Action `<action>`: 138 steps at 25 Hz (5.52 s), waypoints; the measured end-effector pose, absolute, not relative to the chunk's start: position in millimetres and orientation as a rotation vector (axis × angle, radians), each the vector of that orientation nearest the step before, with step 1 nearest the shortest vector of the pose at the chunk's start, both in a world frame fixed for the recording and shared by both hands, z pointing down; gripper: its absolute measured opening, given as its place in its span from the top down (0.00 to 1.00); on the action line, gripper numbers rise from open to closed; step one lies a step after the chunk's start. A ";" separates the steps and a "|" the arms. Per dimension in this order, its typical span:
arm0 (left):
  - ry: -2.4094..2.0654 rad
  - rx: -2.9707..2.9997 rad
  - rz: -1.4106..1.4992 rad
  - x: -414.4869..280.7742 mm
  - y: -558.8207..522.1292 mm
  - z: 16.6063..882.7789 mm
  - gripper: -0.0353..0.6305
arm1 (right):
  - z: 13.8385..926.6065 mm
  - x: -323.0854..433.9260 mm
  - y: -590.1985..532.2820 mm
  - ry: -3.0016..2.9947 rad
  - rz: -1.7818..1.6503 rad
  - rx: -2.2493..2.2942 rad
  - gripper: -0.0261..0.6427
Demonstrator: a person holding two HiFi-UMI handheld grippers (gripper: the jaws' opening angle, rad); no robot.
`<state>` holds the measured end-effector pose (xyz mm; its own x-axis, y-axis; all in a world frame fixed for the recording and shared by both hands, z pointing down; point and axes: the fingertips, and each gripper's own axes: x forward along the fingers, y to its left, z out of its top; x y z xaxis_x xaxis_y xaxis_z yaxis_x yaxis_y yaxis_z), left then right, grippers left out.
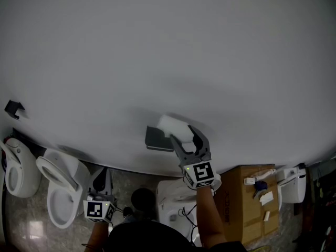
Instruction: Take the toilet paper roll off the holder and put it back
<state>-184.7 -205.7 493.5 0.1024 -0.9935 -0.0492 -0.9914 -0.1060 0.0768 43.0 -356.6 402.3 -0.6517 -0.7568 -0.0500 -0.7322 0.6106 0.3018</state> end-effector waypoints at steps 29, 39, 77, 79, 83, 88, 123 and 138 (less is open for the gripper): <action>-2.079 2.306 -0.107 -183.4 -208.2 495.5 0.94 | 528.9 40.3 -399.2 -2.637 -0.064 1.191 0.55; -2.078 2.326 -0.110 -191.4 -206.5 511.3 0.94 | 563.8 38.7 -406.9 -2.546 -0.032 1.139 0.55; -2.039 2.346 -0.170 -186.1 -206.5 498.6 0.94 | 520.9 48.9 -376.6 -2.595 -0.069 1.222 0.51; -2.041 2.342 -0.154 -186.5 -206.2 501.0 0.94 | 517.0 52.3 -372.0 -2.611 -0.058 1.246 0.51; -2.030 2.348 -0.159 -184.6 -206.8 502.0 0.94 | 508.1 57.4 -360.8 -2.607 -0.103 1.277 0.51; -2.028 2.364 -0.194 -178.6 -208.0 484.0 0.94 | 499.4 61.0 -340.9 -2.626 -0.124 1.297 0.52; -1.992 2.414 -0.178 -165.9 -204.9 462.1 0.94 | 460.6 119.9 -249.2 -2.612 -0.204 1.793 0.96; -1.993 2.429 -0.165 -169.6 -204.7 474.7 0.94 | 450.5 128.6 -246.9 -2.605 -0.251 1.868 0.96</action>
